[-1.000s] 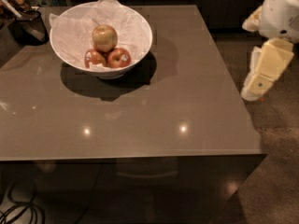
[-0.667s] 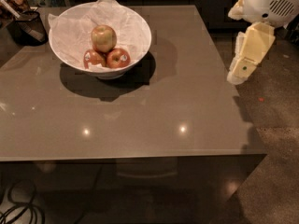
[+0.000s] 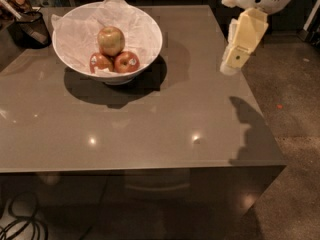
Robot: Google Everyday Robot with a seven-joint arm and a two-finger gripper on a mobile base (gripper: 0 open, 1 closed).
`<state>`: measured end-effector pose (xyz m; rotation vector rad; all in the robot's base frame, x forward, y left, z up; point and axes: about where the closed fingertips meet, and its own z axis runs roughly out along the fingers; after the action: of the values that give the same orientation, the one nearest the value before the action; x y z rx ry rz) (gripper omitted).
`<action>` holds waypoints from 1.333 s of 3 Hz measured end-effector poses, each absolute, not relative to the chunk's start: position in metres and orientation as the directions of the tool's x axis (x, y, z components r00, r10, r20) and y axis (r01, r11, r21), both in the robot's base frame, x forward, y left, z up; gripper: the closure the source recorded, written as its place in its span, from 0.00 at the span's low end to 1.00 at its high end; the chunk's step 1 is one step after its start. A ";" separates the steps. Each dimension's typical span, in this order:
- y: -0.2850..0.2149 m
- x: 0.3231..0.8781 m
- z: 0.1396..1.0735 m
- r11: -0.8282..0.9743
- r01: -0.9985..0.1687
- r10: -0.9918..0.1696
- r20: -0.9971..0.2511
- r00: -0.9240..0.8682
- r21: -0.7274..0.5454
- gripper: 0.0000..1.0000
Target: Pick apple from white bowl
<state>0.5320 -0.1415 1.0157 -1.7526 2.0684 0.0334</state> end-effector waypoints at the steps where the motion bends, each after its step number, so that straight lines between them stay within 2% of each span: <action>1: -0.099 0.558 1.032 0.150 -0.948 -0.952 -0.301 -0.061 -0.282 0.00; 2: -0.054 0.578 1.044 0.065 -0.943 -0.963 -0.269 0.027 -0.326 0.00; 3: -0.044 0.583 1.047 0.061 -0.936 -0.959 -0.282 0.042 -0.346 0.00; 4: 0.009 0.633 1.037 0.080 -0.946 -0.933 -0.358 0.040 -0.314 0.00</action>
Offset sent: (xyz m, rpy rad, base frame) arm 0.0579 0.1318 0.0388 -0.1462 -0.0605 0.2259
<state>0.6332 0.0092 1.0373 -1.8509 1.8910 0.0370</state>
